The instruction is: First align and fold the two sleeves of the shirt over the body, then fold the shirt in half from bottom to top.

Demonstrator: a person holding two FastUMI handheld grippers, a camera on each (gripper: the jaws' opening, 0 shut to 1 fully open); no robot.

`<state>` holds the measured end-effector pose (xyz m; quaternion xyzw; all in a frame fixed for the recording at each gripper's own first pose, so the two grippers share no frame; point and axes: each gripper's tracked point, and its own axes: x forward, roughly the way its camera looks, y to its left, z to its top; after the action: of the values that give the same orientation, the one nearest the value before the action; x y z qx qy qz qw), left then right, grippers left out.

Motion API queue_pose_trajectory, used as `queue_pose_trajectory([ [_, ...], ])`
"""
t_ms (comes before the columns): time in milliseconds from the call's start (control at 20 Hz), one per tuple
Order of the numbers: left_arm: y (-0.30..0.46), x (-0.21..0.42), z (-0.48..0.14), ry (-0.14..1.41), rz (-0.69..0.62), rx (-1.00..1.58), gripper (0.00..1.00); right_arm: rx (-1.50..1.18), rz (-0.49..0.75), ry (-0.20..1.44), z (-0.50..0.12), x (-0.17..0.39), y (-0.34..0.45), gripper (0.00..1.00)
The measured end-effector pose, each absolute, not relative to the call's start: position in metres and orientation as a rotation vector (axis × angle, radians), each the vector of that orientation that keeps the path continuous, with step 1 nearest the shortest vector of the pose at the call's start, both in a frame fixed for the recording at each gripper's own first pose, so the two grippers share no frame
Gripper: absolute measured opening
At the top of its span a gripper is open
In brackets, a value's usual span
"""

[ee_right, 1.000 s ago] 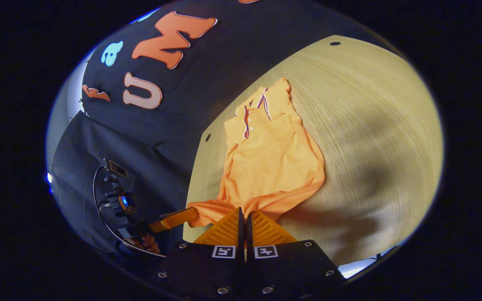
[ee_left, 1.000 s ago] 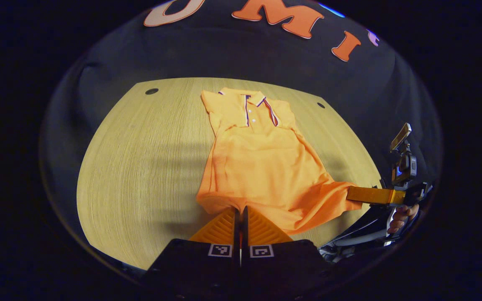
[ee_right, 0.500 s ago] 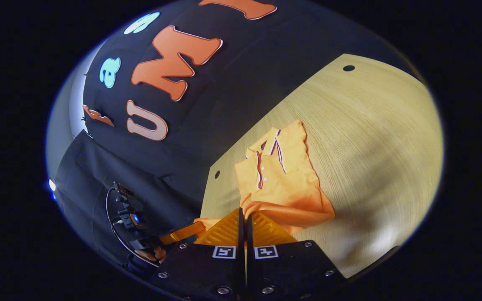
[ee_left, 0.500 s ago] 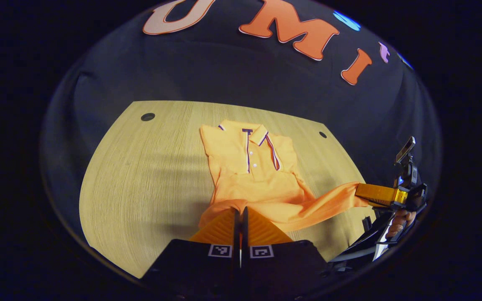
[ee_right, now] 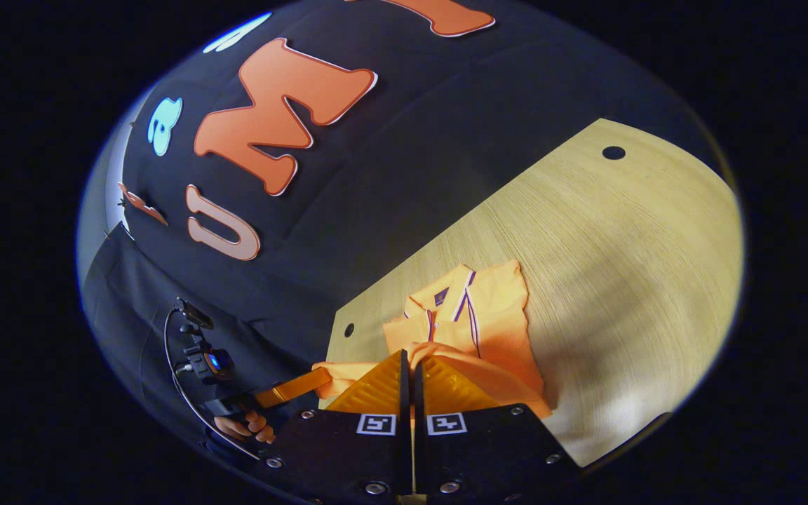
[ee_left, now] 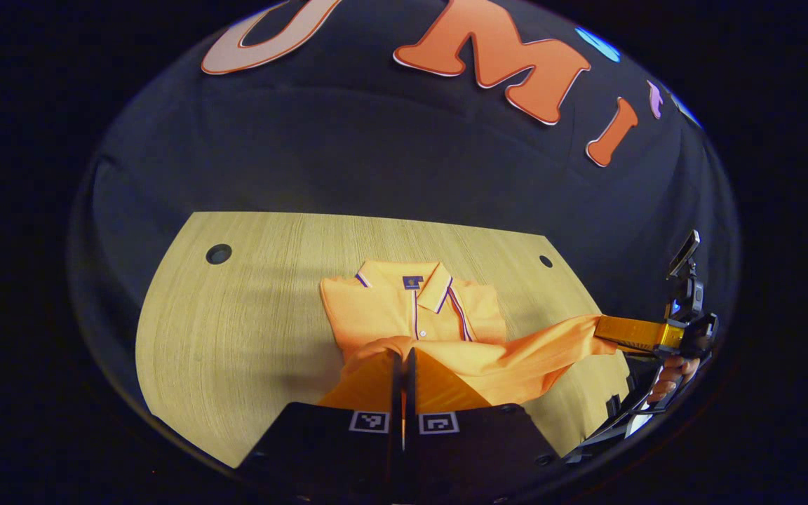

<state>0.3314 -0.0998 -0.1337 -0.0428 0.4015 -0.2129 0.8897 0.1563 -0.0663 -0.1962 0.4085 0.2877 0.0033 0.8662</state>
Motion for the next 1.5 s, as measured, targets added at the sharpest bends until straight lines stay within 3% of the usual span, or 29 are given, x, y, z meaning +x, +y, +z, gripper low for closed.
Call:
queue_pose_trajectory([
  [450,-0.102,0.438,-0.162,0.877,-0.449,-0.043,0.01,0.751,-0.081,0.671,-0.221,0.255,-0.107,0.02],
  [800,-0.090,0.477,-0.210,0.956,-0.422,0.022,0.01,0.695,-0.213,0.774,-0.270,0.287,-0.133,0.02],
  [850,-0.085,0.477,-0.214,0.970,-0.403,0.043,0.07,0.710,-0.235,0.800,-0.274,0.287,-0.135,0.02],
  [900,-0.087,0.478,-0.212,0.973,-0.394,0.042,0.30,0.718,-0.241,0.822,-0.276,0.285,-0.133,0.05],
  [950,-0.085,0.479,-0.213,0.961,-0.375,0.048,0.53,0.705,-0.240,0.827,-0.276,0.286,-0.133,0.24],
  [1050,-0.081,0.480,-0.201,0.929,-0.350,0.057,1.00,0.634,-0.261,0.781,-0.273,0.288,-0.145,0.71],
  [1100,-0.080,0.479,-0.192,0.910,-0.341,0.058,0.99,0.605,-0.278,0.759,-0.269,0.287,-0.149,0.95],
  [1500,-0.081,0.420,-0.106,0.730,-0.303,-0.008,0.99,0.395,-0.241,0.574,-0.176,0.242,-0.139,0.99],
])
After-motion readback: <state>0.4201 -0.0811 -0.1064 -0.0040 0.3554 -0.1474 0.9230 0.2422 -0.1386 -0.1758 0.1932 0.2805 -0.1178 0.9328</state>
